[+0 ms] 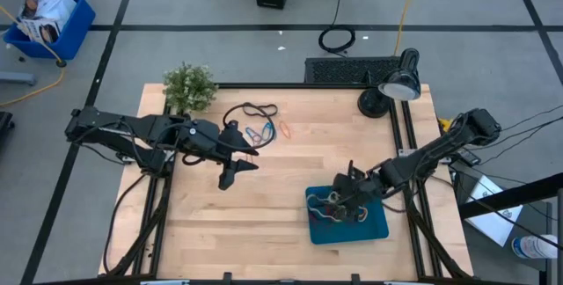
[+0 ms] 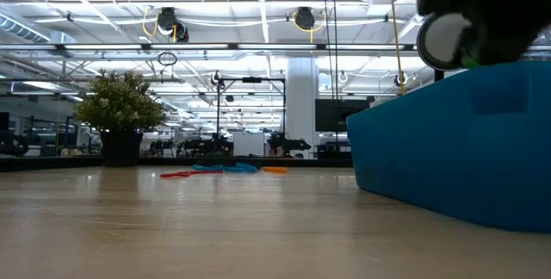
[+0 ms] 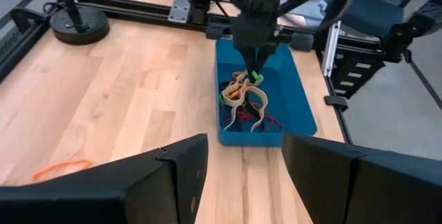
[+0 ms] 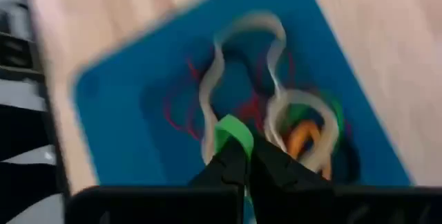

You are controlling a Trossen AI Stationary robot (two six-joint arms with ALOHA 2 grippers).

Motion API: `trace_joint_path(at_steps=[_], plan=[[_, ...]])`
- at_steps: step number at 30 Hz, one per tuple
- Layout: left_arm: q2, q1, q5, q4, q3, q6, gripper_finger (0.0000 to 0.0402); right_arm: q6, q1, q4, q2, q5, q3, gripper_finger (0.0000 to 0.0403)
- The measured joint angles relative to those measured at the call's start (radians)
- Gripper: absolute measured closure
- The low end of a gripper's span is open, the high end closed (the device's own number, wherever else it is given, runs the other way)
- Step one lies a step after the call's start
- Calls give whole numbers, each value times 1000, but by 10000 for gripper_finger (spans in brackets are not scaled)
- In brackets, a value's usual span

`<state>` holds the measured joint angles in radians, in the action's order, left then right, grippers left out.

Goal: Pick and place rubber bands into bin
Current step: Put the green rubber bands into the blue bin

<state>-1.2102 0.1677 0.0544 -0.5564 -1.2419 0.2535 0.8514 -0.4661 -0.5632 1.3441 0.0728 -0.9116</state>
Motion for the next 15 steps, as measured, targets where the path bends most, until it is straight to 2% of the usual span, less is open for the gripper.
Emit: trace_joint_path(at_steps=[7,15], plan=[[0,0,27,0,0,-14,210,118,-21,16,1,1,121,403],[0,0,35,-1,0,-16,210,134,-20,42,1,1,134,396]])
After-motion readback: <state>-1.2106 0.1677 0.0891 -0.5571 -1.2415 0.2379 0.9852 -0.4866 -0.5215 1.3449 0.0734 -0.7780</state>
